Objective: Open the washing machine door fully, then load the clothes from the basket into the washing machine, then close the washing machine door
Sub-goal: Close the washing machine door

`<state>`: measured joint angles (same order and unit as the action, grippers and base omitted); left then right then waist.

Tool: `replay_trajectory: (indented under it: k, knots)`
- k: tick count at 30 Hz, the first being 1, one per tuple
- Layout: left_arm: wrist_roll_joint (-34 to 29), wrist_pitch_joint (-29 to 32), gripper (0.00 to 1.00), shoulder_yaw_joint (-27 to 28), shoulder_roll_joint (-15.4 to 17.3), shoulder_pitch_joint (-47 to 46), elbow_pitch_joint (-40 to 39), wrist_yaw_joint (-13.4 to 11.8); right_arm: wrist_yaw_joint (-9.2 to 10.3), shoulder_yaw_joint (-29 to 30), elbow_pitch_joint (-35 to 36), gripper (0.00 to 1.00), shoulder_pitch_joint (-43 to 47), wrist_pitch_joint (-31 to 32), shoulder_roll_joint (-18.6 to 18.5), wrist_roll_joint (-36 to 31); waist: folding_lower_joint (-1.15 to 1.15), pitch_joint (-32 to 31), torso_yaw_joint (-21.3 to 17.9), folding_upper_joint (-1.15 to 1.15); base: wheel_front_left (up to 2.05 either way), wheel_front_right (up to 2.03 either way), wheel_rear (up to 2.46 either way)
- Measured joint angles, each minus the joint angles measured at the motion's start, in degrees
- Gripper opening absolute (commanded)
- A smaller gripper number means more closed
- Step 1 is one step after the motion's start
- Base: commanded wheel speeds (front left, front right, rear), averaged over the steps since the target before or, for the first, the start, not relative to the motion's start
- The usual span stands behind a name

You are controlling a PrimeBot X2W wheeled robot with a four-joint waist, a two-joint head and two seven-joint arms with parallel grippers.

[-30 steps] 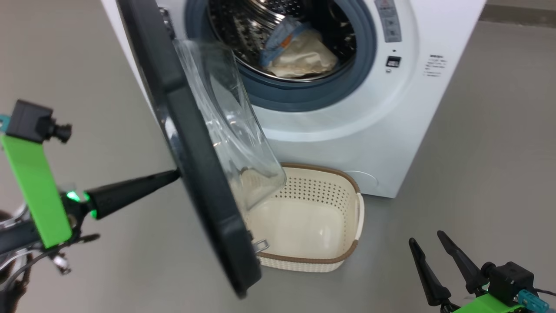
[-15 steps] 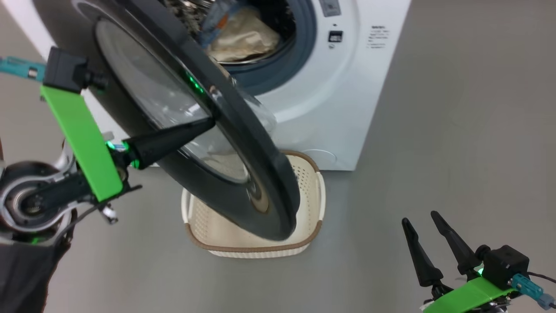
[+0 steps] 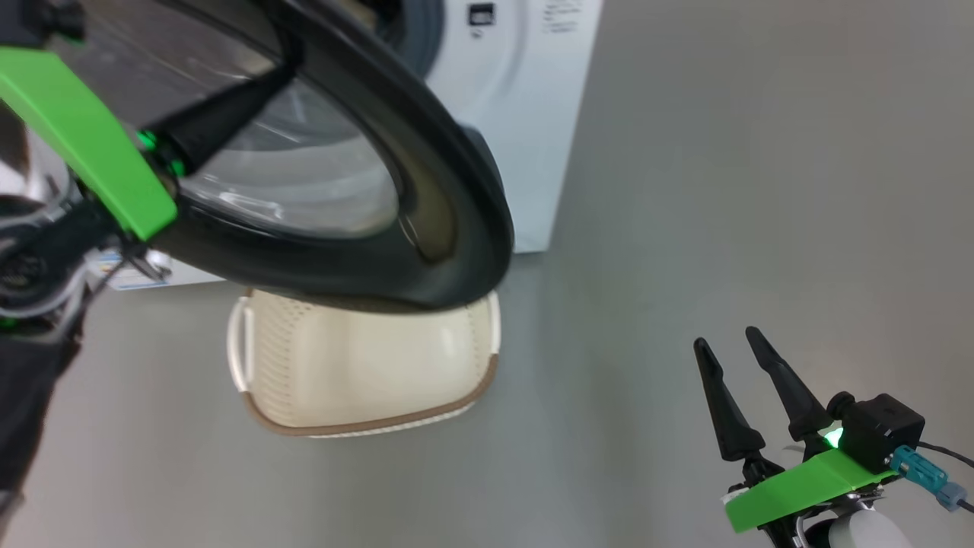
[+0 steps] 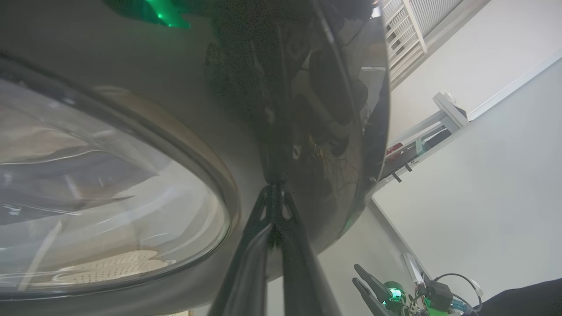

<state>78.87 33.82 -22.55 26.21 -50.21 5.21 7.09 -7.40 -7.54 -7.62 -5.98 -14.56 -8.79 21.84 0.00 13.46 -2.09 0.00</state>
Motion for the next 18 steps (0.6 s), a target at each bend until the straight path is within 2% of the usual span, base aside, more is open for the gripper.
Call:
replay_trajectory:
  k: [7, 14, 15, 16, 18]
  knots:
    - [-0.5, -6.1, 0.00, -3.3, 2.3, -4.8, 4.9, 0.0, 0.00, 0.4, 0.2, 1.00, -1.3, 0.0, 1.3, 0.0, 0.00, 2.7, -3.4, 0.00, 0.00, 0.00, 0.00]
    - [2.8, -6.0, 0.00, -7.5, 4.9, -5.9, 5.9, 0.0, 0.00, 1.1, 0.5, 1.00, -1.5, 0.0, 1.6, 0.0, 0.00, 4.6, -5.3, 0.00, 0.00, 0.00, 0.00]
    - [3.7, -5.8, 0.20, -7.9, 5.2, -5.9, 5.8, 0.0, 0.00, 1.2, 0.5, 1.00, -1.5, 0.0, 1.6, 0.0, 0.00, 4.6, -5.2, 0.00, 0.00, 0.00, 0.00]
    - [4.3, -5.6, 0.27, -8.5, 5.5, -5.9, 5.6, 0.0, 0.00, 1.3, 0.4, 1.00, -1.5, 0.0, 1.6, 0.0, 0.00, 4.6, -5.1, 0.00, 0.00, 0.00, 0.00]
    - [4.4, -5.7, 0.35, -9.5, 6.3, -5.8, 5.4, 0.0, 0.00, 1.5, 0.4, 1.00, -1.5, 0.0, 1.5, 0.0, 0.00, 4.5, -4.6, 0.00, 0.00, 0.00, 0.00]
